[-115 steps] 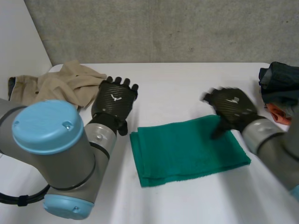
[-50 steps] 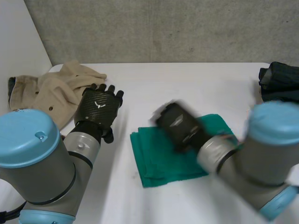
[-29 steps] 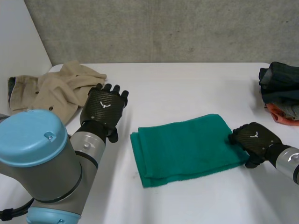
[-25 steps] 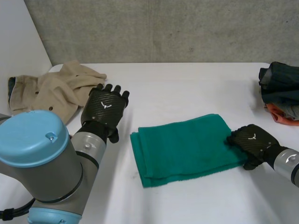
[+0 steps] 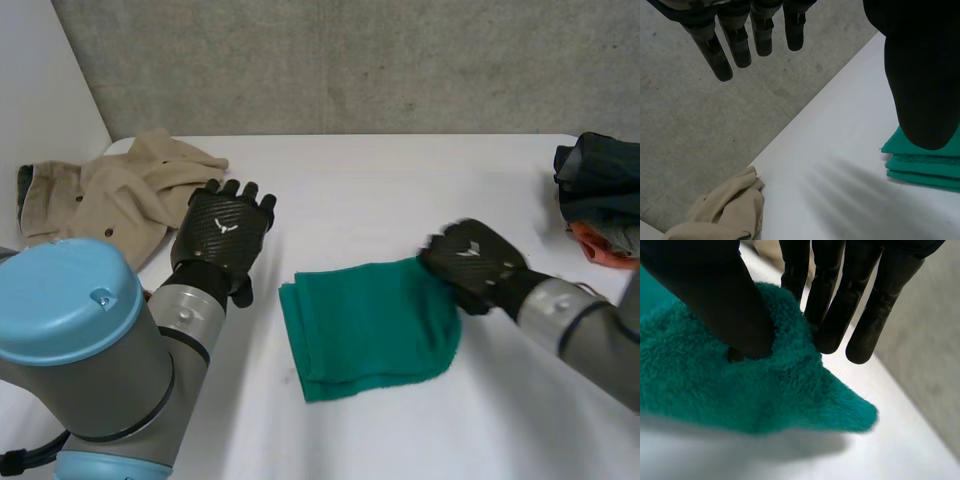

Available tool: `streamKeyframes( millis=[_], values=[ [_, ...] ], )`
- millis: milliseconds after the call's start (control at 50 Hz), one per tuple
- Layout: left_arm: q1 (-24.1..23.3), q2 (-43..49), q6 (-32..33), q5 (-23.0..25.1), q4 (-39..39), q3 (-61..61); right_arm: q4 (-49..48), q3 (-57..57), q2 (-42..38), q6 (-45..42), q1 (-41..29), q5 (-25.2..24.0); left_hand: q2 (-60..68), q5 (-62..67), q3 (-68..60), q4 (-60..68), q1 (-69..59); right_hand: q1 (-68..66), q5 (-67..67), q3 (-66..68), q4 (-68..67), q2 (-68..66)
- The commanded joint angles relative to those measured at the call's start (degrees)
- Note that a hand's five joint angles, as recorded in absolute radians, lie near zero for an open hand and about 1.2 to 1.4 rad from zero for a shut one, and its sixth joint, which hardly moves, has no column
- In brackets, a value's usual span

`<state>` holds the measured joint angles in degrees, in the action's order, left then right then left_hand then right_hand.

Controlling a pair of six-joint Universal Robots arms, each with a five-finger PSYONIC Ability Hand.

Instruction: Fold the laundry.

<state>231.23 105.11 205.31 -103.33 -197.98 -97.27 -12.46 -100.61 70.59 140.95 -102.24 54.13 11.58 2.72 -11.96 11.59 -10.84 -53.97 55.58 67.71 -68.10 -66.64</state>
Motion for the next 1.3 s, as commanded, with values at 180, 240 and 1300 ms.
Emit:
streamKeyframes(
  millis=[180, 240, 1300],
  values=[
    [2.47, -2.02, 0.00, 0.24, 0.05, -2.84, 2.08, 8.23, -10.38, -4.62, -26.16, 3.34, -1.58, -2.72, 1.96, -1.59, 0.84, -26.03, 14.42, 12.29, -11.90, -13.36],
    [2.56, -2.02, 0.00, 0.24, -0.04, -2.40, 2.44, 8.59, -9.60, -4.63, -26.08, 5.11, -1.58, -2.72, 1.96, -1.59, 0.84, -15.86, 4.25, 2.11, -1.72, -3.19],
    [-5.97, 9.51, -8.97, 1.45, 12.80, 19.14, 8.07, 13.26, -5.21, 14.44, -15.53, 22.07, 0.15, -1.00, 0.23, 0.14, -0.89, 43.97, -55.58, -57.71, 58.10, 56.64]
  ],
)
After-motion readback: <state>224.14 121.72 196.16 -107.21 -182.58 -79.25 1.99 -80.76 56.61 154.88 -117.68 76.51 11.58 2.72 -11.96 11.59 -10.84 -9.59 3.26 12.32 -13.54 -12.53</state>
